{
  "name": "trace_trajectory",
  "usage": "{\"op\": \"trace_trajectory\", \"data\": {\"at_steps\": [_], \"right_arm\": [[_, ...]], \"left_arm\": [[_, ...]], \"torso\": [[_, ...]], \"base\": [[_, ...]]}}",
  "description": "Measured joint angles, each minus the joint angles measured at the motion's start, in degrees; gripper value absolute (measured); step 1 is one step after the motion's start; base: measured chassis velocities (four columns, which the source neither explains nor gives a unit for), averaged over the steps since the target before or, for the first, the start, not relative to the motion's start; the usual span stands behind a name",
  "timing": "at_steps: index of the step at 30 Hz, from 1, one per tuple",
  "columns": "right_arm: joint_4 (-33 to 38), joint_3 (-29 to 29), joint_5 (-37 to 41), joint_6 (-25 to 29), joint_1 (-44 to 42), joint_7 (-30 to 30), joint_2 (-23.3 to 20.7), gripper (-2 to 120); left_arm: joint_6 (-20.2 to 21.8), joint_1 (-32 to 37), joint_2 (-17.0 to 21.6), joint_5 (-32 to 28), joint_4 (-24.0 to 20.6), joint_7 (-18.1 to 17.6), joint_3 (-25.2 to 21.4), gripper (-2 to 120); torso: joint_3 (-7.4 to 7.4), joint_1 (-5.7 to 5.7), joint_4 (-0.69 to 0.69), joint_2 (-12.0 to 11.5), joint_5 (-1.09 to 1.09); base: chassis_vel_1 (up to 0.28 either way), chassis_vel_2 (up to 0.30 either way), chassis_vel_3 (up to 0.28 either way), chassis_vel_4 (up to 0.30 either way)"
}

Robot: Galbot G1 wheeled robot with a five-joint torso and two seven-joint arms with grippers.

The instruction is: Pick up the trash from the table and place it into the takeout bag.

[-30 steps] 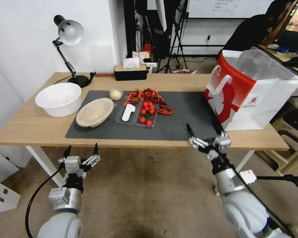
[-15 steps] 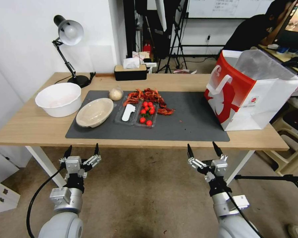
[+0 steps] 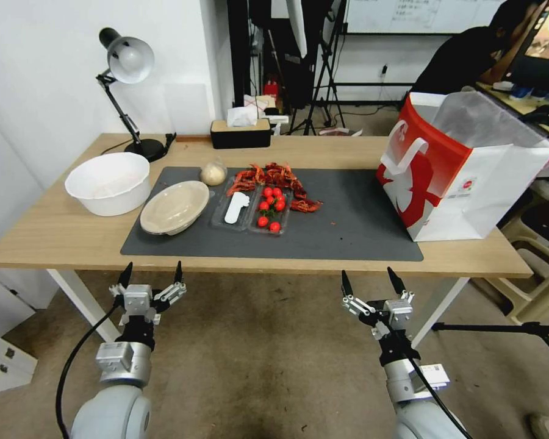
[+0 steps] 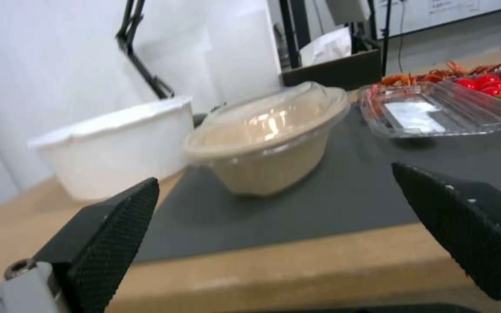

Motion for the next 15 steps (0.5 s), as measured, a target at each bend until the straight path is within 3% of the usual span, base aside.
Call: {"op": "trace_trajectory", "data": {"at_steps": [15], "right_arm": [[0.51,0.06,-0.26,-0.28,0.16,0.39,0.33,100]], "left_arm": [[-6.38,-11.77,13.05,7.43,10.39,5.04,-0.10,100]], "torso": [[0.00,0.01,-0.01,-0.01,0.01]], "base": [[0.000,0.000,0.000,0.000]]}}
